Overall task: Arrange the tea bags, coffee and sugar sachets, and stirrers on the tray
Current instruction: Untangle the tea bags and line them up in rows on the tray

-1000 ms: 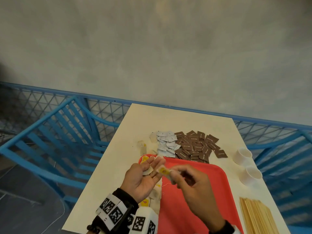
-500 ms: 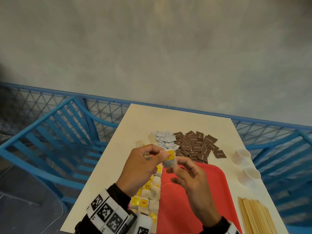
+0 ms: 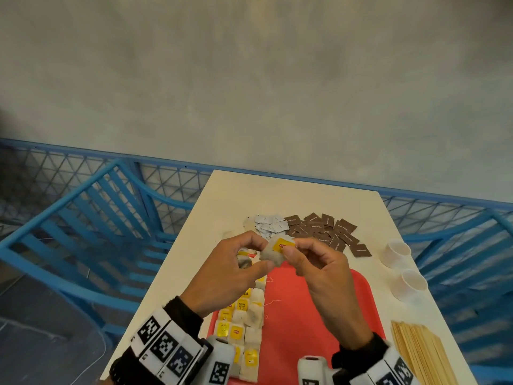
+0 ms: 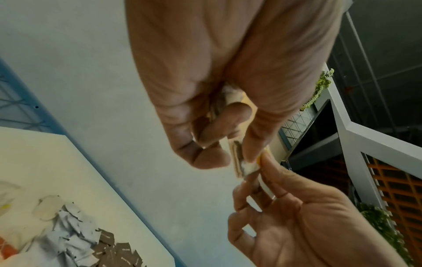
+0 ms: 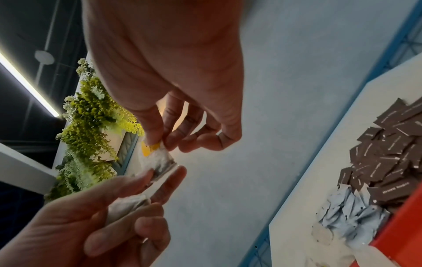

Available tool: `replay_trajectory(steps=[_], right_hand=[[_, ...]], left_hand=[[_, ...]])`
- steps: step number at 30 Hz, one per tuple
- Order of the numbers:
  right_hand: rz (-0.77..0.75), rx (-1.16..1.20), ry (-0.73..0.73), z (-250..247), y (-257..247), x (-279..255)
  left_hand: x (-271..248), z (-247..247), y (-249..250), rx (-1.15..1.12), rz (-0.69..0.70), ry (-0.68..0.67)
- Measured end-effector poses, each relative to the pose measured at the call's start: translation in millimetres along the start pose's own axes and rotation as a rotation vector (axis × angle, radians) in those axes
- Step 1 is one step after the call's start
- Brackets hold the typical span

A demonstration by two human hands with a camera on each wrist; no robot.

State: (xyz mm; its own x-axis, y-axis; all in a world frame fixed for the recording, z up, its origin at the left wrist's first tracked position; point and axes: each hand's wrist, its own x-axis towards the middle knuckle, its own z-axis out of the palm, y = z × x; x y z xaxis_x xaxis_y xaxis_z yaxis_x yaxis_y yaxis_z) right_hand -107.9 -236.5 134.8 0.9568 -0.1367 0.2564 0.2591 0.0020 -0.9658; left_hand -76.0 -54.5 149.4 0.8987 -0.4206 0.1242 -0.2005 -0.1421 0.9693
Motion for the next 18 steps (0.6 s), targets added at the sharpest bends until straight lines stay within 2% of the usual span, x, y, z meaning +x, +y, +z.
replay_trajectory(steps=[9,18], right_hand=[[0.026,0.059,0.040,2.5,0.9,-0.9],[0.020,0.042,0.042,8.3,5.1,-0.3]], left_hand=[[3.3,1.1,3.7,-0.198,0.020,0.031],[6.7,11.9,-0.4,-0.219,-0.024,0.110]])
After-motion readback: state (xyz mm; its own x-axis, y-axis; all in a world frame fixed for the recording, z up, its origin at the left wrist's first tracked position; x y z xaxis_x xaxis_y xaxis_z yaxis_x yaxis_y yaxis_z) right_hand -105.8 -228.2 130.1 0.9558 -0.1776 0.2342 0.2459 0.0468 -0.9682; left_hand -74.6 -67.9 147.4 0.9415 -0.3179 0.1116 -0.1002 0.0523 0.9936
